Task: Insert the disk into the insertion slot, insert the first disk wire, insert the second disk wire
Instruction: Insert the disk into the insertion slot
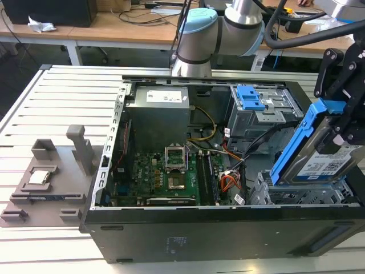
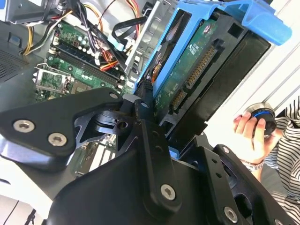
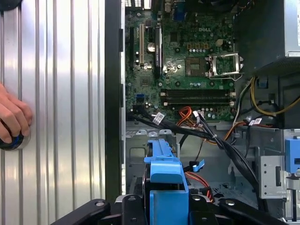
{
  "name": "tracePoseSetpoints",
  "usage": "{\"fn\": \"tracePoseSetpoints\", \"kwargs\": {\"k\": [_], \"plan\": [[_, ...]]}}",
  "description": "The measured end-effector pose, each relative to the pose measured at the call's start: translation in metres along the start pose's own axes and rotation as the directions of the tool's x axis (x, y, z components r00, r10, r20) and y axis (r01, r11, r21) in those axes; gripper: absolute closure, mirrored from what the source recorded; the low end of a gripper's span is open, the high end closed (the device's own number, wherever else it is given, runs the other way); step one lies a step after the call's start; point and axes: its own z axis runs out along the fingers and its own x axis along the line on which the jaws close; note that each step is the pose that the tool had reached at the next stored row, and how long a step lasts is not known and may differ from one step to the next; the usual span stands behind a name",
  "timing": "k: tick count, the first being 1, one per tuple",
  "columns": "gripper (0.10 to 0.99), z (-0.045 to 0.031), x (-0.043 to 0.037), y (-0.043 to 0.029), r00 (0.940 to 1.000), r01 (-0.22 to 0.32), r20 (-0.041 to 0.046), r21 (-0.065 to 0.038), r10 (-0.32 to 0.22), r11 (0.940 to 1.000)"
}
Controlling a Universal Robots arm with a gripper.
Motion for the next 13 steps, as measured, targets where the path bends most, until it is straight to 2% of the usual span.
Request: {"fn": "tracePoseSetpoints", "kwargs": {"k": [3,13], "plan": [[0.725,0.0031,-0.0043,0.0008,1.0000,0.000,0.0000,0.000,0.000,1.0000],[0.725,0.0117,-0.0073,0.0021,1.0000,0.000,-0.0001,0.000,0.000,1.0000]]}}
